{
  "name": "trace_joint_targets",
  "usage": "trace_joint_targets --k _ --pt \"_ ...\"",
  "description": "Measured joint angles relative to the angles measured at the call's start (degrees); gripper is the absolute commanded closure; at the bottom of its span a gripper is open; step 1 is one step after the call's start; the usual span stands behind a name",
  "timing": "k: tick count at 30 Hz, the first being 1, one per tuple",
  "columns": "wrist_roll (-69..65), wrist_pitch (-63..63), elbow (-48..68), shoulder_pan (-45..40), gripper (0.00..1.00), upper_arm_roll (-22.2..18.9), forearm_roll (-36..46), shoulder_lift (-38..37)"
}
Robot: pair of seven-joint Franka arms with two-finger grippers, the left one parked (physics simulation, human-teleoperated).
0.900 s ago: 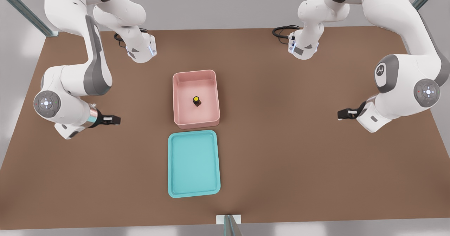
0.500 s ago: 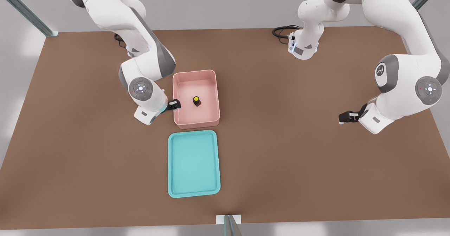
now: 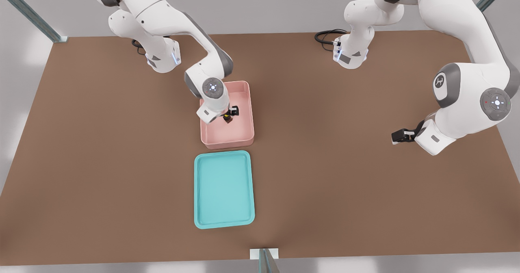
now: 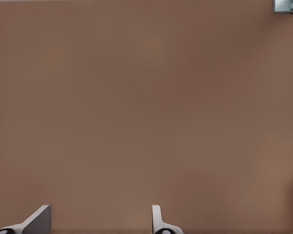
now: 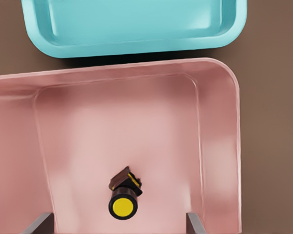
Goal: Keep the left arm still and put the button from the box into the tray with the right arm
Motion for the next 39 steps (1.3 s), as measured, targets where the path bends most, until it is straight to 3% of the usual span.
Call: trace_joint_targets --k 13,33,35,36,39 --pt "12.8 14.4 -6.9 2.5 0.00 0.0 -2.1 3.2" --pt "21.1 18.6 -10.7 4.8 0.00 0.0 -2.4 3.1" --pt "21.5 18.9 -10.8 4.9 0.09 0.0 -2.2 3.2" --pt "21.7 19.0 -10.8 4.9 0.23 0.0 -2.1 3.2" --pt "22.2 19.2 -11.3 4.6 0.21 0.0 -2.0 3.2"
